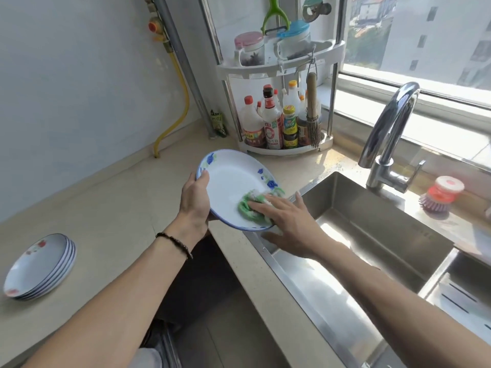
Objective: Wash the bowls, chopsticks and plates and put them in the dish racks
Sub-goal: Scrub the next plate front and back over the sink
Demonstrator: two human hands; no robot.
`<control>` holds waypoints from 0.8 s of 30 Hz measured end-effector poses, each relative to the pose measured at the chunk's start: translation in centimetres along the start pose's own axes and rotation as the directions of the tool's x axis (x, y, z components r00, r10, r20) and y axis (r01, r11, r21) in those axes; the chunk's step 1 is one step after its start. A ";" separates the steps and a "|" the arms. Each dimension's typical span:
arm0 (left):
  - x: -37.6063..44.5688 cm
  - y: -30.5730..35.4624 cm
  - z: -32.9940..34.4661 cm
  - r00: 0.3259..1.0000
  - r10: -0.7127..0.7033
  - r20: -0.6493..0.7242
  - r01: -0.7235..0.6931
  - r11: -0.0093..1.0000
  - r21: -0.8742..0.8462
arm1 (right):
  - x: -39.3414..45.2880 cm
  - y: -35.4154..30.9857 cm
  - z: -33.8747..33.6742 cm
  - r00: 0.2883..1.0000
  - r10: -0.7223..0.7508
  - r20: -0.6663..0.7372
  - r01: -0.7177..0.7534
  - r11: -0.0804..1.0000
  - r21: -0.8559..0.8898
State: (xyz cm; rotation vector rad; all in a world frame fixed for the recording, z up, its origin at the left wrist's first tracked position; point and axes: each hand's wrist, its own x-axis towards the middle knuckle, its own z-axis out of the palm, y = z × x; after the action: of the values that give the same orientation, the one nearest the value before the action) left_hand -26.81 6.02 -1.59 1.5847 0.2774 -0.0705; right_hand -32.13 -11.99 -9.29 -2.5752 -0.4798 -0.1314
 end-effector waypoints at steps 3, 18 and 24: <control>0.2 0.2 -0.4 0.995 -0.097 -0.006 0.096 0.995 -0.036 | -0.2 -1.3 0.4 0.987 -0.060 -0.148 0.049 0.996 -0.079; 1.4 2.0 -3.0 0.944 -0.256 0.207 0.223 0.960 0.171 | -0.6 0.3 1.4 0.942 -0.262 -0.209 0.220 0.954 -0.202; -2.0 -1.6 -0.7 0.996 -0.002 0.090 0.006 0.999 -0.041 | 1.2 -2.4 2.0 0.877 -0.163 -0.451 0.060 0.971 -0.233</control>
State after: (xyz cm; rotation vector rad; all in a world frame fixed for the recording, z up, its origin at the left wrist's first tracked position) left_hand -29.19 6.46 -2.70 1.5358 0.2100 -0.1380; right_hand -31.91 -8.67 -9.65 -2.5897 -0.4457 -0.8696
